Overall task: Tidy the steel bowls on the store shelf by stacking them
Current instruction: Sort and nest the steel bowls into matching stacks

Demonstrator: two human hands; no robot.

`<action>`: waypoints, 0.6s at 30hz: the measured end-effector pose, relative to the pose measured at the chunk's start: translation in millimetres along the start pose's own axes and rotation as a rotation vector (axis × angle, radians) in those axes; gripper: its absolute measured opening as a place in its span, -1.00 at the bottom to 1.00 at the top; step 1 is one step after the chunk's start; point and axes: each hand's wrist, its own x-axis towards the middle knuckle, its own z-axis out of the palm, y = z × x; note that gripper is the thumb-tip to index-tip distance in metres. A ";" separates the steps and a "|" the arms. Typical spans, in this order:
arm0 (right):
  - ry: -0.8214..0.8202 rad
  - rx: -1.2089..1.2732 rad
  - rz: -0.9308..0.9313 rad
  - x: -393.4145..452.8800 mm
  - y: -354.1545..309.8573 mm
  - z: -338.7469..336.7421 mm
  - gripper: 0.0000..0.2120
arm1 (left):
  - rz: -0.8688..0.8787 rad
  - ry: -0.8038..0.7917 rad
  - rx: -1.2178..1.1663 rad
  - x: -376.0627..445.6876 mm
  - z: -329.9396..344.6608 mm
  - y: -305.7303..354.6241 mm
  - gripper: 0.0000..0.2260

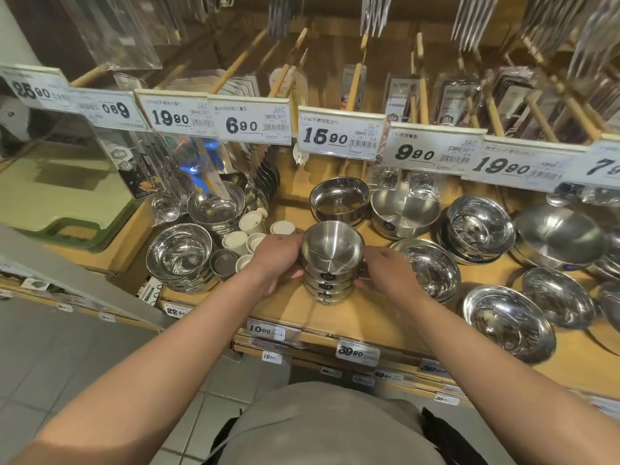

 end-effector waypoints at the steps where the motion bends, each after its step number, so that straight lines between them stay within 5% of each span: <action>1: -0.002 0.004 0.001 -0.1 0.6 -0.2 -0.60 | -0.001 0.002 0.002 -0.1 0.2 0.2 -0.82; 10: 0.023 -0.072 -0.067 3.8 2.1 -2.7 -0.52 | 0.058 0.013 0.025 -1.4 -1.4 -2.7 -0.86; 18: 0.072 -0.143 -0.154 3.4 -2.4 -6.6 -0.70 | 0.107 0.024 0.057 -6.4 -5.7 1.2 -0.87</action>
